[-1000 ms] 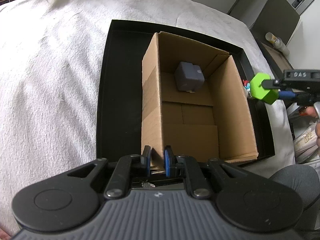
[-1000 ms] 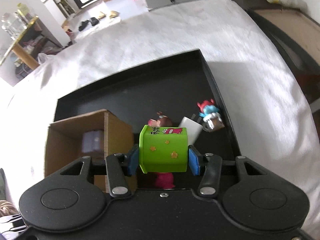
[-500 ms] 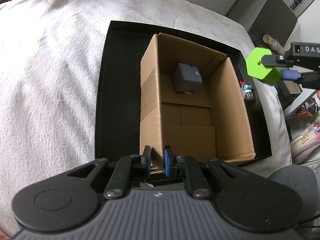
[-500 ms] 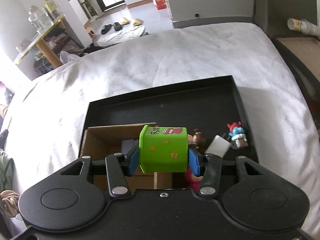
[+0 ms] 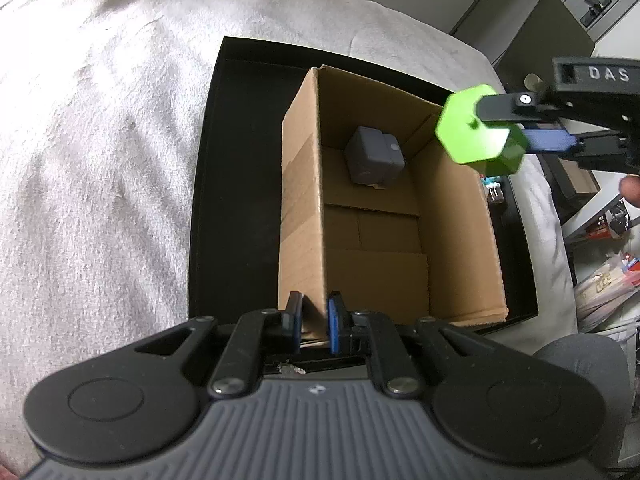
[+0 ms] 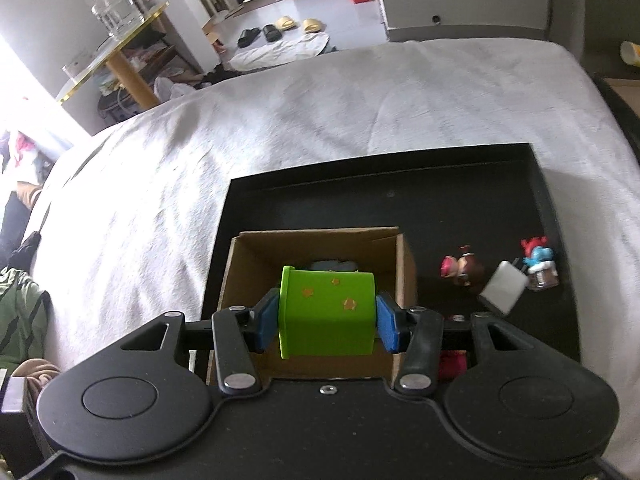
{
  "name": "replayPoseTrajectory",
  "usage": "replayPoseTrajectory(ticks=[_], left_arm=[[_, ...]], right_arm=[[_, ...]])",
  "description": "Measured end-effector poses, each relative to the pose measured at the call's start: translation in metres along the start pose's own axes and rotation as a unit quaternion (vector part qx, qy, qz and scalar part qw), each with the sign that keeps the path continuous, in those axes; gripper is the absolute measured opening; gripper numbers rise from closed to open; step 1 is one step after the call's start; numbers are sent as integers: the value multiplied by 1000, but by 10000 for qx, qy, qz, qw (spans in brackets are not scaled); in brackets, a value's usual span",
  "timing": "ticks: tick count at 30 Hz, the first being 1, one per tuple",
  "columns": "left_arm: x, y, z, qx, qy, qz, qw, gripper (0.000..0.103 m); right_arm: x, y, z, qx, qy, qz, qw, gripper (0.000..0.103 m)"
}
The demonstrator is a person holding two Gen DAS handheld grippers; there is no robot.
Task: Organize rigid objects
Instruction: 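Lower the green cube into the box beside the grey cube, open right gripper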
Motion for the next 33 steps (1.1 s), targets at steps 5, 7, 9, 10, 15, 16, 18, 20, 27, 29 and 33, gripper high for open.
replayPoseTrajectory(ticks=[5,7,9,10,15,16,18,20,27,29,33], left_arm=[[0,-1,0,-53,0,-15,10000,12],[0,-1,1,-61,5,-26,10000,13],[0,-1,2,-73,-16,-27,10000,13],[0,-1,1,-74,-17,-23,10000,13],[0,-2,1,-107,-48,-10,9999,13],[0,-2,1,-105,-51,-8,9999,13],[0,-1,4,-113,-56,-7,9999,13],[0,-1,3,-120,-57,-10,9999,13],[-1,-1,2,-108,-80,10,9999,13],[-1,-1,2,-106,-87,13,9999,13],[-1,0,0,-80,-61,22,9999,13]], right_arm=[[-1,13,16,77,-65,96,9999,49],[0,18,22,133,-25,145,9998,49],[1,23,28,177,-11,178,9997,49],[1,24,31,197,-7,186,9996,49],[5,34,39,420,138,234,9987,49],[5,37,40,462,150,246,9985,49],[5,41,39,454,197,273,9984,49],[4,44,38,502,311,302,9978,49],[2,54,38,545,434,395,9968,49],[3,58,35,613,535,399,9959,57],[7,55,25,702,764,374,9939,60]])
Point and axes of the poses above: each gripper's, at about its wrist camera, not at the fingertips, and y roughly the way its jaws point, z to its left, x to its top, the point moved 8 cm from there along y, roughly the way its jaws point, and after that the axes turned 9 degrees about -z, right-handed, at the moved point
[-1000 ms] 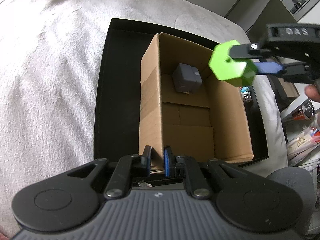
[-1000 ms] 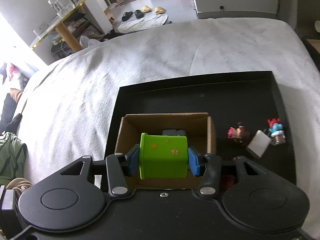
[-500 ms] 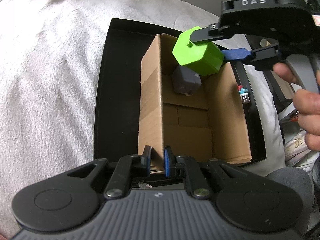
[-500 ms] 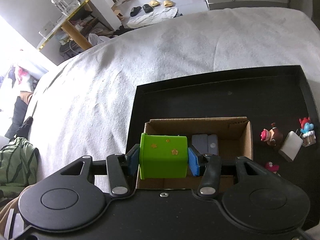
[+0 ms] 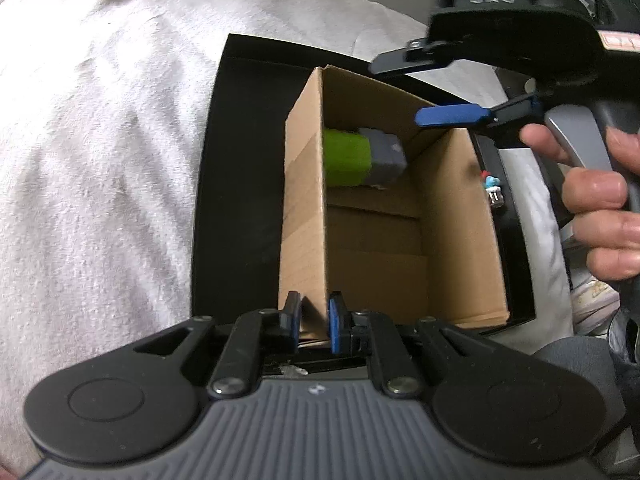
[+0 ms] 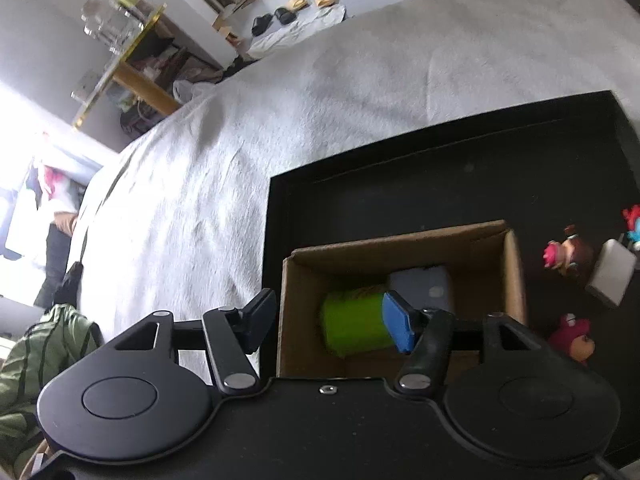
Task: Organize rigid objects
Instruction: 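Lower the green cube into the box beside the grey cube, open right gripper, then move the right gripper back over the pink figurine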
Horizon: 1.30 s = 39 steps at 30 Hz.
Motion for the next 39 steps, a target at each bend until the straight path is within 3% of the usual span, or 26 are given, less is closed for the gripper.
replayPoseTrajectory(ticks=[7,18,28,39], left_arm=[[3,2,5,38,18,26,10000,13],[1,1,3,116,70,35,9999,13],[1,2,3,159,15,30,9999,13],[2,0,0,317,174,-13,9993,13]], right_arm=[[8,-38,-26,-157,21,-205,9997,66],[4,-78,-87,-579,285,-350,9973,66],[-5,-91,-117,-703,413,-369,9960,66],[-29,-78,-142,-850,536,-204,9947,66]])
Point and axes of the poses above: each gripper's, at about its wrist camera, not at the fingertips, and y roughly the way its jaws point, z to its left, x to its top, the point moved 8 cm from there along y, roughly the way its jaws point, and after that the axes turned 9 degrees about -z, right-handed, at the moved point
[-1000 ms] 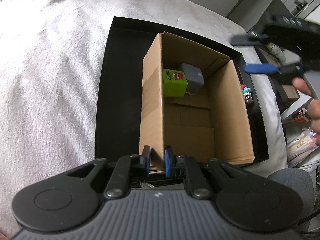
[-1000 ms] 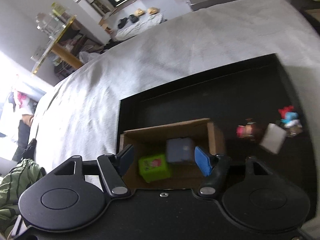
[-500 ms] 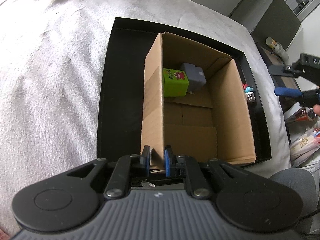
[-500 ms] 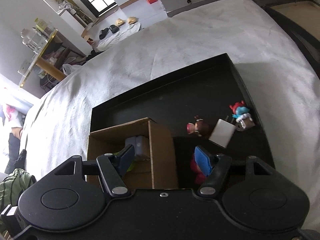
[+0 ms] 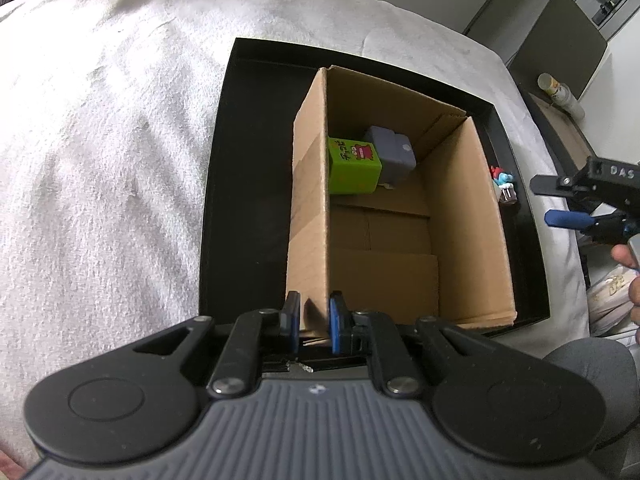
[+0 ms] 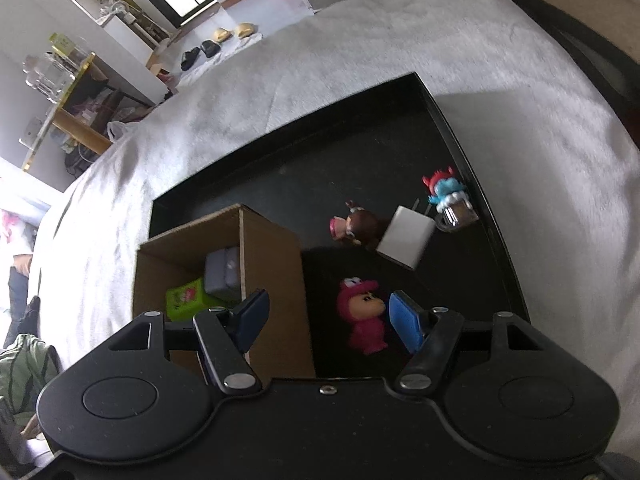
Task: Organize rigid objects
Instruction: 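Move the right gripper back over the pink figurine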
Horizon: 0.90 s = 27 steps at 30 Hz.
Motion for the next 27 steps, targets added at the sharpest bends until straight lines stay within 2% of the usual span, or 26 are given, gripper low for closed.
replayPoseTrajectory(ticks=[15,24,26,27], left_arm=[[1,3,-1,172,112,50,9998,13],[1,1,-1,225,152,37,9996,13],[2,2,-4,213,159,43,9996,13],[2,2,-4,184,169,47,9997,13]], right_arm=[[-29,34,-13,-119,-32,335,9994,66],[-33,53,-5,-250,-443,428,9978,65],[-35,59,-2,-282,-595,446,9968,57],[-34,60,-1,-208,-585,423,9972,48]])
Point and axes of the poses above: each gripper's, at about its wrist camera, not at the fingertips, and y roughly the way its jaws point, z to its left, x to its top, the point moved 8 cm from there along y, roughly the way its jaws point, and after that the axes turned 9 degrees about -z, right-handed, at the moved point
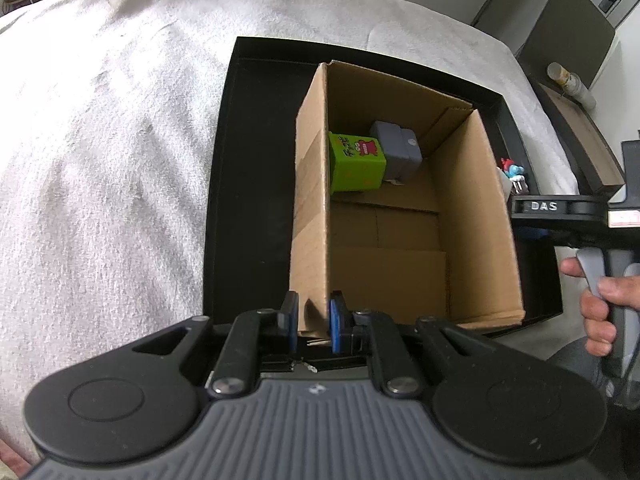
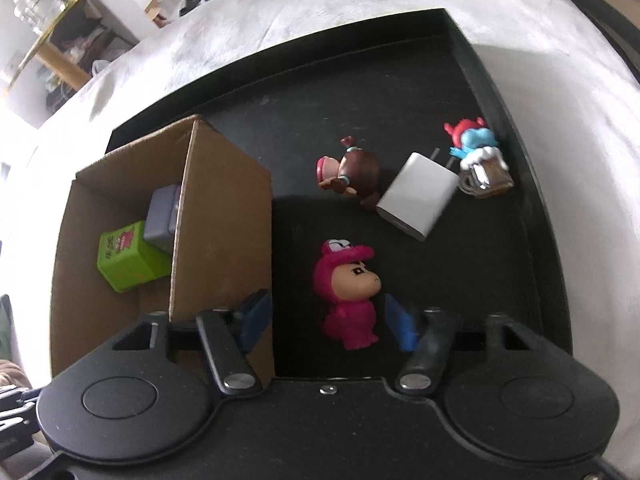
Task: Organize rigid objects
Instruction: 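Move the right gripper back over the pink figurine, then grasp the pink figurine with the right gripper and lift it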
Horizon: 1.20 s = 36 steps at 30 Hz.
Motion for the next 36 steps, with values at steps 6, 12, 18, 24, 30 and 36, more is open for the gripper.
replayPoseTrajectory(ticks=[6,12,18,24,30,36], left_arm=[[-1,1,1,60,1,-9,10000,13],[-1,1,1,55,23,-23,10000,13],[-2,0,3,69,49,-35,10000,13],[-3,-3,3,60,51,-49,10000,13],[-2,-3,0,44,53,-53,10000,13],[-2,-4,-1,10,41,-67,10000,13]], right_arm=[[4,-9,-1,-2,27,19,10000,0],[5,-20,-4,-37,6,-46,10000,0],[11,-35,-4,104,163,-158,9997,0],[18,-43,-11,205,378,-183,9989,0],[17,-30,-14,287,568,-47,9980,9],[1,1,-18,172,683,322,9970,25]])
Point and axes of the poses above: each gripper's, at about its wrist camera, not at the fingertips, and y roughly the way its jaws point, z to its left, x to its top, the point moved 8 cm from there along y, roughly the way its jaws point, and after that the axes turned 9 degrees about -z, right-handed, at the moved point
